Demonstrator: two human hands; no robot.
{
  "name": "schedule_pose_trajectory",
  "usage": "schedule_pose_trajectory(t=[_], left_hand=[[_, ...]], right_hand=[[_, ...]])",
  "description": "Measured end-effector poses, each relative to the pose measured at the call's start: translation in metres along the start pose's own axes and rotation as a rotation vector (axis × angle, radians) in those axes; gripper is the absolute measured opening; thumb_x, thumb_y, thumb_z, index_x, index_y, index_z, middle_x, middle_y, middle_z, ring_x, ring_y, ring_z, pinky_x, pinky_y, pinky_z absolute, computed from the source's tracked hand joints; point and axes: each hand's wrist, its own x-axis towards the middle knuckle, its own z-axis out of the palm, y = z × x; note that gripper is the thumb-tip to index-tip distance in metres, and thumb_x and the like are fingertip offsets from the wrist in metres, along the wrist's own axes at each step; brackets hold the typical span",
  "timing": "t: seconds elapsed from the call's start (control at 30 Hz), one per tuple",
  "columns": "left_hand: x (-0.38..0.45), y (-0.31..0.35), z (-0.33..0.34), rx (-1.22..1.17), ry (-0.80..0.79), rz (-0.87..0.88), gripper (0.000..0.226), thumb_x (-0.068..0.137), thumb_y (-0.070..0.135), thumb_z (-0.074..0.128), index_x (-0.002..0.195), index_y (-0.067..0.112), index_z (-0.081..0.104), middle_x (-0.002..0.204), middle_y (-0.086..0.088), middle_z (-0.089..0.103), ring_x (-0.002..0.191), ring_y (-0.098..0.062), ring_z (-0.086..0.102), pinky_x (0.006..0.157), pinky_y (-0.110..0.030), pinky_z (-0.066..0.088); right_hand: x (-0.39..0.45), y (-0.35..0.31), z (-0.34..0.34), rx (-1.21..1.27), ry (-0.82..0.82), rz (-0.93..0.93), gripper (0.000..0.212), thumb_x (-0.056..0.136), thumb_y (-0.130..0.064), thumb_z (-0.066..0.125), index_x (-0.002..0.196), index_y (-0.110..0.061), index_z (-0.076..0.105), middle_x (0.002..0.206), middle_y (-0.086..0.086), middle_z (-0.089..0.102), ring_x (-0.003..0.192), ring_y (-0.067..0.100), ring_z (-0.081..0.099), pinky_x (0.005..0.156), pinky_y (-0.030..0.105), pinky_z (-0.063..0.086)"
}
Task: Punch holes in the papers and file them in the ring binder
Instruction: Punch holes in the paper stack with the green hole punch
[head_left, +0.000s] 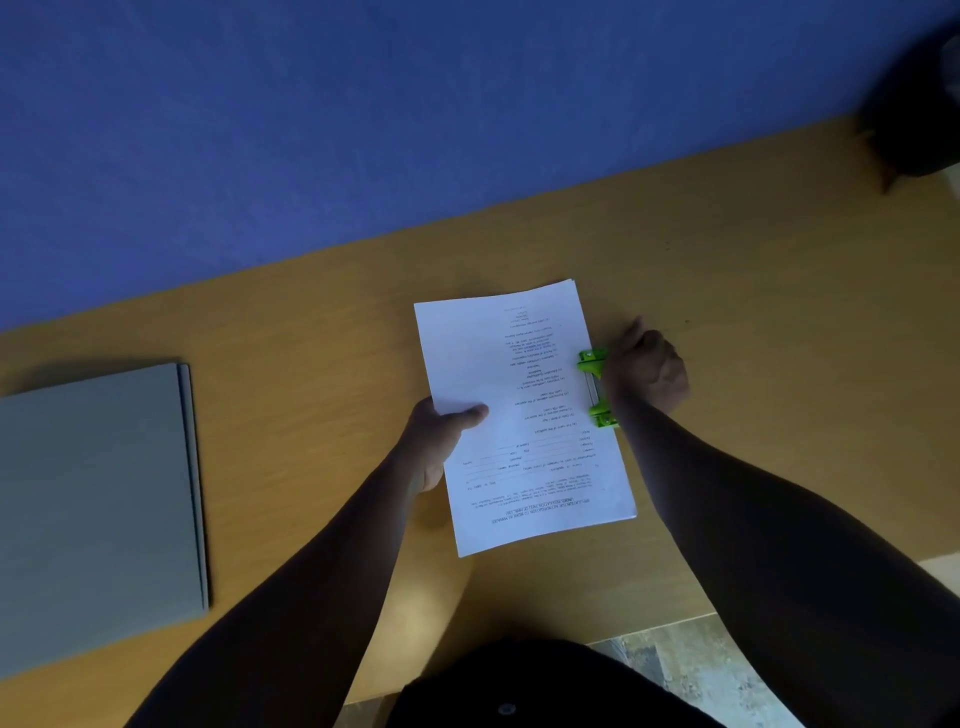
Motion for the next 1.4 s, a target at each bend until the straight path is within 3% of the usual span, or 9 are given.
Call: schedule_pose_trajectory(t=[0.3,0.57,0.77,0.97,1.1,1.2,1.3,1.4], left_hand=[[-0.003,0.006,-0.002,0.005,-0.021,-0.011,0.033,0.084,0.012,0.074,0.115,0.014,0.063,0.112,-0.01,0.071,0.108,-0.034,0.065,0.096,-0.056,0.05],[-0.009,0.011,-0.003,-0.031,0.02,-0.021,0.027,0.087,0.011,0.072,0.112,0.015,0.067,0.109,-0.007,0.073,0.104,-0.033,0.066,0.086,-0.046,0.052],[-0.018,0.009,-0.014,-0.027,0.015,-0.015,0.035,0.085,0.013,0.074,0.118,0.012,0.064,0.113,-0.01,0.072,0.106,-0.035,0.065,0.096,-0.055,0.05],[-0.033,0.014,-0.033,-0.003,0.016,0.015,0.043,0.079,0.018,0.077,0.12,0.013,0.063,0.114,-0.01,0.071,0.107,-0.035,0.065,0.096,-0.057,0.05],[-0.043,0.02,-0.049,-0.004,0.032,0.032,0.035,0.085,0.012,0.074,0.119,0.014,0.066,0.114,-0.009,0.072,0.107,-0.034,0.066,0.096,-0.057,0.05],[-0.052,0.027,-0.057,0.031,0.048,0.049,0.033,0.086,0.012,0.073,0.119,0.013,0.066,0.112,-0.009,0.073,0.106,-0.034,0.067,0.091,-0.052,0.053],[-0.062,0.036,-0.068,0.063,0.069,0.057,0.032,0.086,0.011,0.074,0.117,0.013,0.068,0.109,-0.007,0.074,0.104,-0.032,0.068,0.088,-0.047,0.055],[-0.073,0.05,-0.078,0.141,0.075,0.081,0.029,0.086,0.012,0.073,0.115,0.015,0.068,0.108,-0.006,0.074,0.103,-0.031,0.068,0.084,-0.043,0.054]], right_hand=[[0.008,-0.004,-0.013,-0.097,-0.244,0.004,0.064,0.1,-0.054,0.025,0.1,-0.005,0.067,0.104,0.017,0.069,0.096,0.034,0.064,0.075,0.036,0.042],[0.01,-0.006,-0.016,-0.123,-0.334,0.044,0.078,0.093,-0.067,0.018,0.111,-0.007,0.065,0.111,0.016,0.067,0.103,0.034,0.062,0.083,0.04,0.045],[0.016,-0.005,-0.02,-0.104,-0.424,0.059,0.08,0.092,-0.068,0.017,0.116,-0.006,0.063,0.118,0.019,0.065,0.111,0.035,0.059,0.092,0.041,0.043],[0.022,-0.002,-0.031,-0.023,-0.517,0.105,0.079,0.098,-0.061,0.014,0.125,-0.001,0.057,0.125,0.024,0.061,0.118,0.036,0.056,0.095,0.04,0.041],[0.017,-0.004,-0.038,0.054,-0.484,0.127,0.073,0.098,-0.059,0.022,0.122,0.001,0.058,0.124,0.025,0.06,0.117,0.038,0.055,0.094,0.041,0.043],[0.008,-0.007,-0.041,0.127,-0.45,0.045,0.06,0.095,-0.057,0.037,0.109,-0.006,0.064,0.115,0.02,0.064,0.111,0.037,0.058,0.088,0.038,0.045],[-0.004,-0.027,-0.048,0.244,-0.46,-0.126,0.037,0.088,-0.048,0.056,0.091,-0.012,0.063,0.1,0.011,0.066,0.099,0.032,0.061,0.079,0.033,0.044],[-0.019,-0.063,-0.062,0.336,-0.48,-0.344,0.022,0.081,-0.036,0.068,0.086,-0.016,0.063,0.092,0.002,0.064,0.091,0.023,0.06,0.075,0.028,0.043]])
